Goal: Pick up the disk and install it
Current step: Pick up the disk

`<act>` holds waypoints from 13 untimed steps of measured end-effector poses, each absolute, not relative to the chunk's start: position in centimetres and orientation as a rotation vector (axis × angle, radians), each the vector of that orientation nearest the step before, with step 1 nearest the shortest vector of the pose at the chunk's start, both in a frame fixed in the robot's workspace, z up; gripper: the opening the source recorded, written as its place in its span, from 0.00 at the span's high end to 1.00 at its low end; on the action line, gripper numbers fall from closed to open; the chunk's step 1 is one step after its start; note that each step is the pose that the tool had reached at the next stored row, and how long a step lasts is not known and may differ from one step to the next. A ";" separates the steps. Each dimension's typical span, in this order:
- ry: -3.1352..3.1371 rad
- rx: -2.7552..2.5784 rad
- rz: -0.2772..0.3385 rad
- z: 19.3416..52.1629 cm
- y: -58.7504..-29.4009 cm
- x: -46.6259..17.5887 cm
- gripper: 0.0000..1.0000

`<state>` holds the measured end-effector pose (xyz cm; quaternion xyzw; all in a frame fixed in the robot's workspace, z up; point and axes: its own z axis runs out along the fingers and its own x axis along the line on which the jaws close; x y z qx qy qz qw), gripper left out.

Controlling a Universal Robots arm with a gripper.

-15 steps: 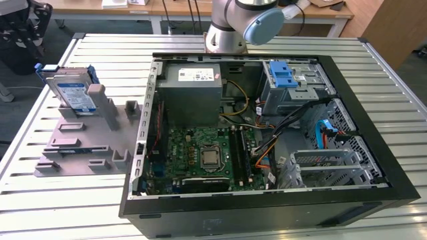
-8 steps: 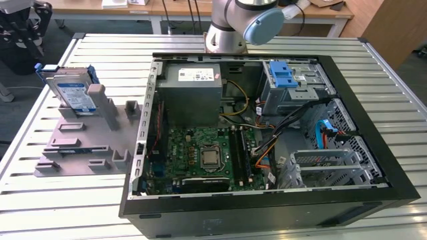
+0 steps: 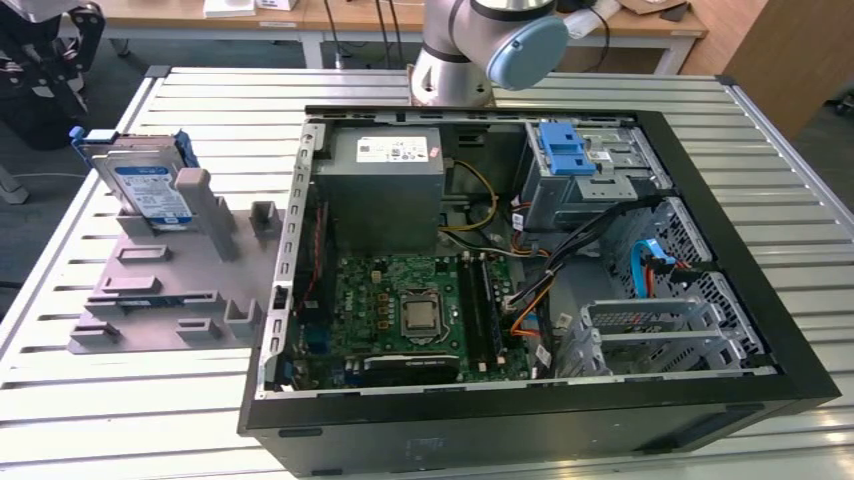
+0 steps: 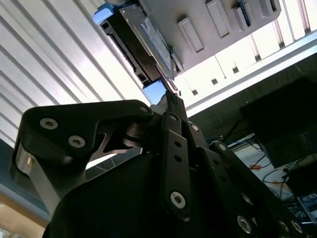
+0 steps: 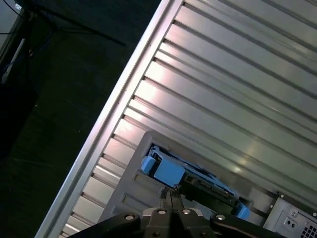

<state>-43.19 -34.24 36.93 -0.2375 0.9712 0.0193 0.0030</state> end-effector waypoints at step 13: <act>3.016 -0.859 0.059 36.9 -34.2 -43.2 0.89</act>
